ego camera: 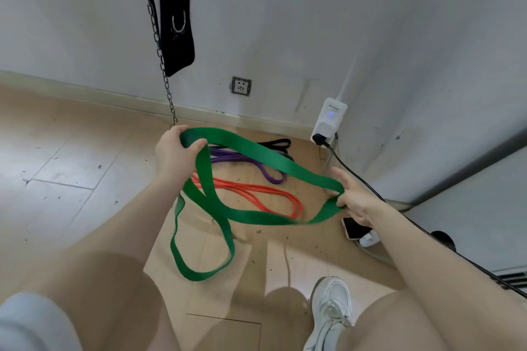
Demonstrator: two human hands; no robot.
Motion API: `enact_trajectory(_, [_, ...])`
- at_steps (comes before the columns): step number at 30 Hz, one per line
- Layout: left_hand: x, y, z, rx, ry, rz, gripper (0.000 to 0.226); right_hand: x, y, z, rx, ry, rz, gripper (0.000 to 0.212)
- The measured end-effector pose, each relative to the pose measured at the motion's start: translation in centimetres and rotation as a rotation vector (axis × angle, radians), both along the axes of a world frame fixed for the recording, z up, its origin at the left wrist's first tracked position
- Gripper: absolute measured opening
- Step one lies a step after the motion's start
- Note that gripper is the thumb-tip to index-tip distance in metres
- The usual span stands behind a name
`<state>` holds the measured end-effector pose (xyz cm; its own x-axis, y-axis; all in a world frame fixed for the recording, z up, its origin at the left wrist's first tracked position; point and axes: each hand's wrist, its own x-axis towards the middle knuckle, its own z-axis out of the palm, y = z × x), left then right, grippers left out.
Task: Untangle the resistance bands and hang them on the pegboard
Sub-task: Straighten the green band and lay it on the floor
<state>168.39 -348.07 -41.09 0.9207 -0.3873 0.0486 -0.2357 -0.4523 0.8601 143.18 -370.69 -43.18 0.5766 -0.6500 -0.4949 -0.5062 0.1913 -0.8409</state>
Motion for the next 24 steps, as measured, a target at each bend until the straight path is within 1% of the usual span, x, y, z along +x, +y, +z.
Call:
enact_trajectory(1, [0.0,0.2,0.1,-0.007,-0.017,0.005,0.041,-0.4,-0.2,-0.4,-0.037,0.018,-0.007,0.078])
enact_trajectory(2, [-0.2,0.3,0.3,-0.014,-0.034,0.0,0.041,-0.7,-0.3,-0.7,-0.084,0.048,0.002,0.07])
enact_trajectory(4, [-0.6,0.5,0.8,-0.055,-0.037,-0.025,0.04,-0.8,-0.3,-1.4,-0.211,0.147,0.022,0.043])
enact_trajectory(6, [-0.9,0.7,1.5,-0.155,0.028,-0.063,0.041,-0.7,-0.3,-2.3,-0.293,0.264,0.045,0.022])
enact_trajectory(7, [-1.0,0.9,2.0,-0.219,0.066,-0.09,0.042,-0.6,-0.3,-2.7,-0.305,0.317,0.08,0.018])
enact_trajectory(9, [-1.5,1.1,2.7,-0.289,0.11,-0.189,0.039,-0.4,-0.2,-3.3,-0.311,0.431,0.176,0.027])
enact_trajectory(10, [-1.8,1.1,3.1,-0.275,0.101,-0.255,0.034,-0.2,-0.1,-3.5,-0.317,0.479,0.217,0.035])
enact_trajectory(12, [-2.6,1.0,3.8,-0.228,0.072,-0.393,0.026,0.4,0.6,-3.2,-0.338,0.545,0.259,0.058])
enact_trajectory(13, [-3.0,0.9,4.1,-0.22,0.074,-0.454,0.025,0.8,1.2,-2.7,-0.356,0.544,0.268,0.069])
enact_trajectory(14, [-3.4,0.7,4.3,-0.217,0.084,-0.506,0.025,1.3,1.8,-2.1,-0.379,0.499,0.285,0.074])
enact_trajectory(15, [-3.6,0.5,4.3,-0.21,0.094,-0.546,0.026,1.9,2.4,-1.1,-0.393,0.407,0.316,0.073])
enact_trajectory(18, [-4.3,-0.2,4.2,-0.16,0.109,-0.635,0.027,3.9,4.4,2.3,-0.367,-0.056,0.399,0.054])
enact_trajectory(19, [-4.6,-0.4,4.1,-0.158,0.117,-0.652,0.027,4.6,5.2,3.6,-0.351,-0.185,0.429,0.049])
enact_trajectory(20, [-4.9,-0.6,4.1,-0.162,0.117,-0.658,0.027,5.2,5.9,4.7,-0.347,-0.272,0.471,0.046])
enact_trajectory(22, [-5.3,-0.8,4.3,-0.161,0.087,-0.659,0.028,6.5,7.1,6.3,-0.361,-0.344,0.556,0.046])
enact_trajectory(24, [-5.4,-0.7,4.9,-0.158,0.051,-0.649,0.028,7.6,8.2,7.2,-0.411,-0.35,0.579,0.046])
